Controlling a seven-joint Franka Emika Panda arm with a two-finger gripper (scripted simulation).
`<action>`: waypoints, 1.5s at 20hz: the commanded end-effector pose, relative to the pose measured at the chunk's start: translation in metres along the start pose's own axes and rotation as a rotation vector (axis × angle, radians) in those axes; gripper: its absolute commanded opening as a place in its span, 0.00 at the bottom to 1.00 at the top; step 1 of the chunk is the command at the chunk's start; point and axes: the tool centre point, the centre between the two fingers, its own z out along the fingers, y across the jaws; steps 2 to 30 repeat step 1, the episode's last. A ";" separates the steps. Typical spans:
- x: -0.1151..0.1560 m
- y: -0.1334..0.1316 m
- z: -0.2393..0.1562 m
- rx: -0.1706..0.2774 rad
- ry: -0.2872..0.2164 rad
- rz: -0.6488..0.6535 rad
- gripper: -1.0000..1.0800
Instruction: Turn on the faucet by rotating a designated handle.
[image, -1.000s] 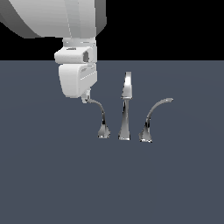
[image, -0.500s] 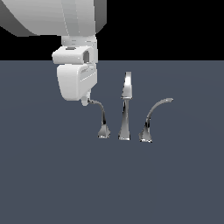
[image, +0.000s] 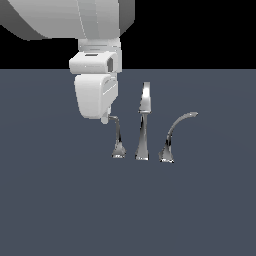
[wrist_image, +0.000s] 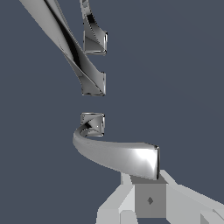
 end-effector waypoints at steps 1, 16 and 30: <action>0.018 0.002 0.000 -0.003 0.004 0.025 0.00; 0.018 0.002 0.000 -0.003 0.004 0.025 0.00; 0.018 0.002 0.000 -0.003 0.004 0.025 0.00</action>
